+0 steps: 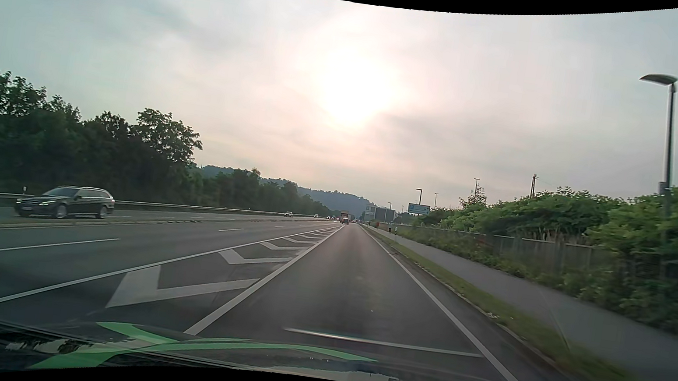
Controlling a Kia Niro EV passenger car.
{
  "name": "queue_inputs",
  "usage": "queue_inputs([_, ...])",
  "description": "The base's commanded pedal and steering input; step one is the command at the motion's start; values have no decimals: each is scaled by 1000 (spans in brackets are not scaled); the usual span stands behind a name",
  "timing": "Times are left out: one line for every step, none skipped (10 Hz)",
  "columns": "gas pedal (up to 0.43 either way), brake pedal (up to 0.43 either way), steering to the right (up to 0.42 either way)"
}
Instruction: Follow the waypoints while adhering to traffic rules and regulations
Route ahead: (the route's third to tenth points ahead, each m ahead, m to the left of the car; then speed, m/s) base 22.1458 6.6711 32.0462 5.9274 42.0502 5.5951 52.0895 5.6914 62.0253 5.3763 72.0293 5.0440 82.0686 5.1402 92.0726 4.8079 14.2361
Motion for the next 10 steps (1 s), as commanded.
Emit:
queue_inputs([260,0,-2])
queue_inputs([260,0,-2])
queue_inputs([260,0,-2])
queue_inputs([260,0,-2])
queue_inputs([260,0,-2])
queue_inputs([260,0,-2])
queue_inputs([260,0,-2])
queue_inputs([260,0,-2])
queue_inputs([260,0,-2])
queue_inputs([260,0,-2])
